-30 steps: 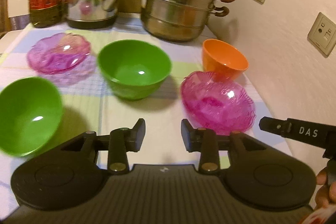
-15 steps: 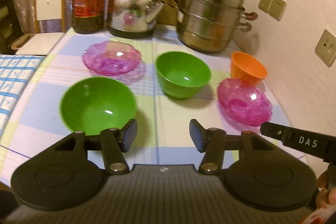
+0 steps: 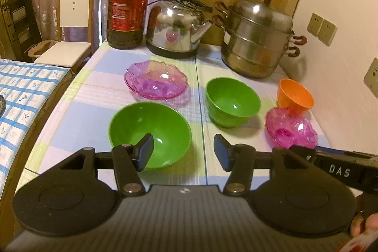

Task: Organize plates and bowls
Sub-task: 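Move both grippers to the small pink plate beside the kettle, then close both grippers on the rim of the small pink plate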

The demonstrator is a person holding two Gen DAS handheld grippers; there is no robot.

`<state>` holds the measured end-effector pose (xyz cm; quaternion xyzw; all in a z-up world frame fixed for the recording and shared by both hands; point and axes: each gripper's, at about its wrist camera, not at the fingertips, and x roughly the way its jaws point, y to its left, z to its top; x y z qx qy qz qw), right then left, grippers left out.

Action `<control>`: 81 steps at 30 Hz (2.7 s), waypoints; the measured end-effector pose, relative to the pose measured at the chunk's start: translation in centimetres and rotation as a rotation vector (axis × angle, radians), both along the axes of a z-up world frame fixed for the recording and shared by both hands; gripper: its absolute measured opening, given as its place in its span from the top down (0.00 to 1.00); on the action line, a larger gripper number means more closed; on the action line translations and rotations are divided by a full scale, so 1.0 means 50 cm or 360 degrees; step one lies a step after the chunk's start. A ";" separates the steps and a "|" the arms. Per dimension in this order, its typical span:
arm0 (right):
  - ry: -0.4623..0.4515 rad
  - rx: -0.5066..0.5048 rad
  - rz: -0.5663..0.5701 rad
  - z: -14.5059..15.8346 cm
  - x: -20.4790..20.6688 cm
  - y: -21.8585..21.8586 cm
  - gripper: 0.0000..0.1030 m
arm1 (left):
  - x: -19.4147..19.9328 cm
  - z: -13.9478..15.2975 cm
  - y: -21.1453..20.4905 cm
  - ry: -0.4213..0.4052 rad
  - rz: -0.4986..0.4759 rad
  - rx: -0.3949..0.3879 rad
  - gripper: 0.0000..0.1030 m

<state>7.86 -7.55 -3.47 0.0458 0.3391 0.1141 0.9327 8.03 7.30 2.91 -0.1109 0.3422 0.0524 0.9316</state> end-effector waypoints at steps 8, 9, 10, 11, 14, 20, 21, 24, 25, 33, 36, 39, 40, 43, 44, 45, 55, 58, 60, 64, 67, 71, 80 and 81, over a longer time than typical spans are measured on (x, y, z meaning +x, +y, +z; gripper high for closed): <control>-0.0035 -0.0016 0.0089 0.015 0.026 0.046 0.45 | 0.024 0.026 0.059 -0.0029 0.0042 0.0043 0.49; -0.0040 -0.0015 0.0103 0.018 0.032 0.051 0.45 | 0.029 0.027 0.067 -0.0029 0.0048 0.0050 0.49; -0.0045 -0.0014 0.0116 0.020 0.037 0.056 0.45 | 0.036 0.028 0.079 -0.0026 0.0057 0.0055 0.49; -0.0052 -0.0012 0.0128 0.023 0.045 0.063 0.45 | 0.043 0.028 0.089 -0.0025 0.0068 0.0062 0.49; -0.0070 -0.0010 0.0161 0.031 0.075 0.085 0.45 | 0.072 0.025 0.124 -0.0018 0.0103 0.0070 0.49; -0.0094 0.0011 0.0230 0.033 0.152 0.131 0.45 | 0.145 0.000 0.191 0.0004 0.0173 0.0066 0.49; -0.0096 0.0020 0.0236 0.030 0.168 0.139 0.45 | 0.160 -0.006 0.201 0.0010 0.0179 0.0071 0.49; -0.0091 0.0067 0.0244 0.019 0.221 0.161 0.45 | 0.206 -0.028 0.230 0.0022 0.0198 0.0070 0.49; -0.0092 0.0097 0.0250 0.015 0.240 0.168 0.45 | 0.222 -0.035 0.240 0.0026 0.0206 0.0066 0.49; -0.0070 0.0178 0.0263 -0.034 0.390 0.215 0.46 | 0.343 -0.096 0.299 0.0055 0.0271 0.0052 0.49; -0.0026 0.0153 0.0258 -0.059 0.444 0.229 0.46 | 0.385 -0.126 0.315 0.0080 0.0277 0.0008 0.49; 0.0016 0.0135 0.0244 -0.080 0.491 0.238 0.46 | 0.423 -0.153 0.322 0.0109 0.0269 0.0017 0.49; 0.0037 0.0129 0.0244 -0.087 0.510 0.242 0.46 | 0.435 -0.159 0.326 0.0117 0.0269 0.0025 0.49; 0.0079 0.0096 0.0256 -0.110 0.553 0.254 0.46 | 0.473 -0.176 0.331 0.0145 0.0233 0.0075 0.49; 0.0096 0.0084 0.0256 -0.119 0.566 0.258 0.46 | 0.486 -0.185 0.333 0.0157 0.0213 0.0095 0.49; 0.0107 0.0071 0.0260 -0.125 0.577 0.263 0.46 | 0.495 -0.194 0.336 0.0173 0.0202 0.0097 0.50; 0.0222 -0.0046 0.0277 -0.169 0.651 0.295 0.51 | 0.538 -0.231 0.366 0.0250 0.0135 -0.0067 0.55; 0.0261 -0.0086 0.0269 -0.185 0.659 0.293 0.53 | 0.541 -0.241 0.368 0.0274 0.0150 -0.0086 0.55; 0.0289 -0.0082 0.0275 -0.193 0.661 0.289 0.54 | 0.543 -0.251 0.370 0.0300 0.0137 -0.0099 0.58; 0.0291 -0.0095 0.0285 -0.197 0.664 0.289 0.57 | 0.543 -0.268 0.380 0.0328 0.0157 -0.0132 0.64; 0.0289 -0.0136 0.0299 -0.198 0.666 0.300 0.58 | 0.544 -0.272 0.383 0.0324 0.0153 -0.0147 0.68; 0.0265 -0.0224 0.0307 -0.200 0.666 0.316 0.59 | 0.547 -0.272 0.381 0.0307 0.0140 -0.0156 0.70; 0.0254 -0.0396 0.0389 -0.222 0.654 0.351 0.67 | 0.553 -0.282 0.381 0.0315 0.0104 -0.0150 0.82; 0.0255 -0.0402 0.0389 -0.223 0.654 0.351 0.68 | 0.554 -0.282 0.382 0.0315 0.0101 -0.0146 0.83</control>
